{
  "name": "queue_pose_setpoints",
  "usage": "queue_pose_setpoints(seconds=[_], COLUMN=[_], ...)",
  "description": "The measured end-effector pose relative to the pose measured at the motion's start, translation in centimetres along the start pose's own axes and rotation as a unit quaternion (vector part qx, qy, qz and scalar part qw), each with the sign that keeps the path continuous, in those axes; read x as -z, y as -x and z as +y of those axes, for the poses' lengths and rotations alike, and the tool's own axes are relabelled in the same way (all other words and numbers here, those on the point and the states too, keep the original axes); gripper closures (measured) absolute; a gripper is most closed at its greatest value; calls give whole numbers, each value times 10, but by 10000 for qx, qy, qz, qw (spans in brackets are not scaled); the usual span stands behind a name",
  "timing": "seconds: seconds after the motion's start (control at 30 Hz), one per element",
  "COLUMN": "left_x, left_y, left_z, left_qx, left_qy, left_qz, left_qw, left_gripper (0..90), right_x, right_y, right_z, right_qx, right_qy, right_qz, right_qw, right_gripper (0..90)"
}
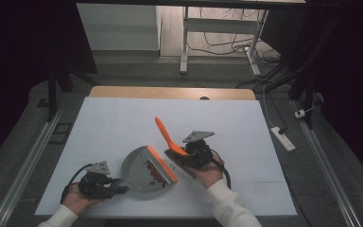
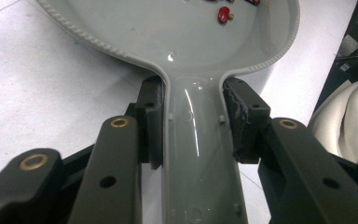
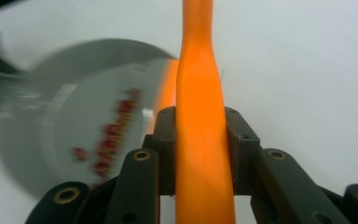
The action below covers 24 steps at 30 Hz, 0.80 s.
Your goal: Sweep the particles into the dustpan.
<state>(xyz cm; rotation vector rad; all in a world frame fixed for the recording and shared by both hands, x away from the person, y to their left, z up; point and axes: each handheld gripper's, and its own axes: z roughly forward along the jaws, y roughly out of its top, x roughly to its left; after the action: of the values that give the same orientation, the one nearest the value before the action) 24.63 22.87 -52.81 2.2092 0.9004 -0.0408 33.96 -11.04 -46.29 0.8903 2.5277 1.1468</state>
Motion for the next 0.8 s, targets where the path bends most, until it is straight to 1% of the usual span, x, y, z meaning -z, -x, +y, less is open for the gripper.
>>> queue_pose_setpoints(seconds=[0.03, 0.1, 0.17, 0.2, 0.27, 0.3, 0.37, 0.4, 0.43, 0.47, 0.5, 0.53, 0.57, 0.6, 0.63, 0.67, 0.7, 0.73, 0.77, 0.8], left_x=[0, 0, 0, 0, 0, -1, -1, -1, -1, -1, -1, -1, -1, -1, -1, -1, -1, -1, -1, -2], left_y=[0, 0, 0, 0, 0, 0, 0, -1, -1, -1, 0, 0, 0, 0, -1, -1, -1, -1, -1, 0], left_z=[0, 0, 1, 1, 1, 1, 1, 1, 1, 1, 1, 1, 1, 1, 1, 1, 0, 0, 0, 0], left_qx=[3, 3, -1, -3, -9, 2, -11, -19, -26, -19, -21, -5, -24, -22, -33, -31, -36, -26, -31, -20], left_qy=[0, -1, -11, -13, -25, -13, -21, -27, -31, -31, -33, -25, -40, -39, -38, -35, -24, -10, -4, 14], left_qz=[-2, -2, -5, -1, 4, -1, -12, -18, -17, -17, -11, -18, -25, -26, -18, -20, -8, -11, -13, -12], left_qw=[10000, 10000, 10000, 10000, 10000, 10000, 10000, 10000, 10000, 10000, 10000, 10000, 10000, 10000, 10000, 10000, 10000, 10000, 10000, 10000], left_gripper=[615, 615, 615, 615, 615, 615, 615, 615, 616, 616, 615, 616, 615, 616, 615, 615, 616, 615, 615, 615], right_x=[0, -4, -14, -20, -25, -28, -30, -30, -30, -29, -28, -25, -22, -17, -12, -8, -5, 0, 2, 4], right_y=[4, 12, 14, 13, 8, 1, -11, -15, -17, -20, -24, -26, -27, -24, -20, -14, -10, -2, 3, 8], right_z=[-1, -6, -7, -7, -6, -5, -5, -5, -5, -5, -3, -1, 1, 3, 5, 7, 7, 6, 5, 2], right_qx=[1, -26, 91, 138, 106, 126, 257, 247, 56, -72, -64, 5, -27, -97, -122, -143, -185, -263, -269, -301], right_qy=[-42, -229, -447, -548, -485, -495, -485, -478, -407, -300, -243, -127, -25, 133, 222, 276, 306, 323, 314, 266], right_qz=[-117, -347, -545, -576, -423, -315, -205, -105, 324, 588, 705, 745, 757, 745, 657, 516, 418, 285, 213, 69], right_qw=[9999, 9991, 9975, 9967, 9979, 9982, 9983, 9985, 9986, 9978, 9972, 9971, 9971, 9971, 9975, 9982, 9985, 9987, 9989, 9992], right_gripper=[702, 703, 702, 703, 702, 702, 700, 702, 702, 703, 703, 703, 703, 703, 703, 703, 703, 703, 703, 703])
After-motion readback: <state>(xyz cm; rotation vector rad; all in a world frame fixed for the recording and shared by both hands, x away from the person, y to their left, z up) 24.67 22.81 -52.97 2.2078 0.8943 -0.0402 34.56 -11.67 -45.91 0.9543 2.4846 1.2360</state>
